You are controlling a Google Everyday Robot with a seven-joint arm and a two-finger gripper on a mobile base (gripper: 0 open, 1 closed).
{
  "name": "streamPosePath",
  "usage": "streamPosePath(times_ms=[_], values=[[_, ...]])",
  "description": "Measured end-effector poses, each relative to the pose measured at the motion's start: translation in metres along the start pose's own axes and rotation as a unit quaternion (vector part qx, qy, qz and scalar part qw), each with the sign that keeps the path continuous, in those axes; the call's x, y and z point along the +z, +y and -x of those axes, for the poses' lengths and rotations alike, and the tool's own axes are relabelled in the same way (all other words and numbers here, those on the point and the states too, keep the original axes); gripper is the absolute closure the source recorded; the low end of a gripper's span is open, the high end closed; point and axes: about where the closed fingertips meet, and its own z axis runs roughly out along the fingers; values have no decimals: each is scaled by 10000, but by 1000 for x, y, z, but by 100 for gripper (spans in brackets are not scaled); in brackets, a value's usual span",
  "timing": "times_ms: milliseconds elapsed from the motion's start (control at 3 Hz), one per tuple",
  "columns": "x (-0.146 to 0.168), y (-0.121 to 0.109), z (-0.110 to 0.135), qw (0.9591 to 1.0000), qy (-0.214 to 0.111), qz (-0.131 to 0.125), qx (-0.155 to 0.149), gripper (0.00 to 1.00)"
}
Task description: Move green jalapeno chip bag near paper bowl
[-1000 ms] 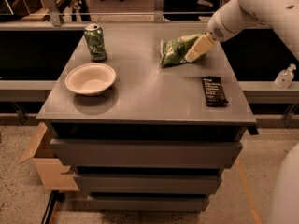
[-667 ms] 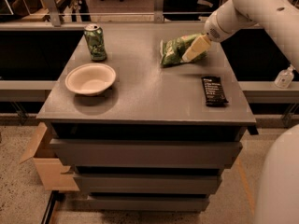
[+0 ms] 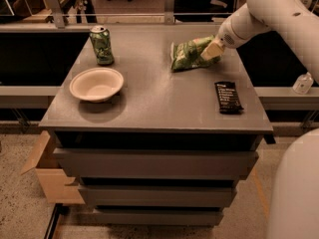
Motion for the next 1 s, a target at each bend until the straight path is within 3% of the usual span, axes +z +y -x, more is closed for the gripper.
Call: streamPosePath(times_ms=[333,667,1000], values=[[5,3,-1,10000,-12,71,-14,70],[-8,5,16,9994,-307,3,-182,95],[-53,8,57,9927,-1060,-233,-522,100]])
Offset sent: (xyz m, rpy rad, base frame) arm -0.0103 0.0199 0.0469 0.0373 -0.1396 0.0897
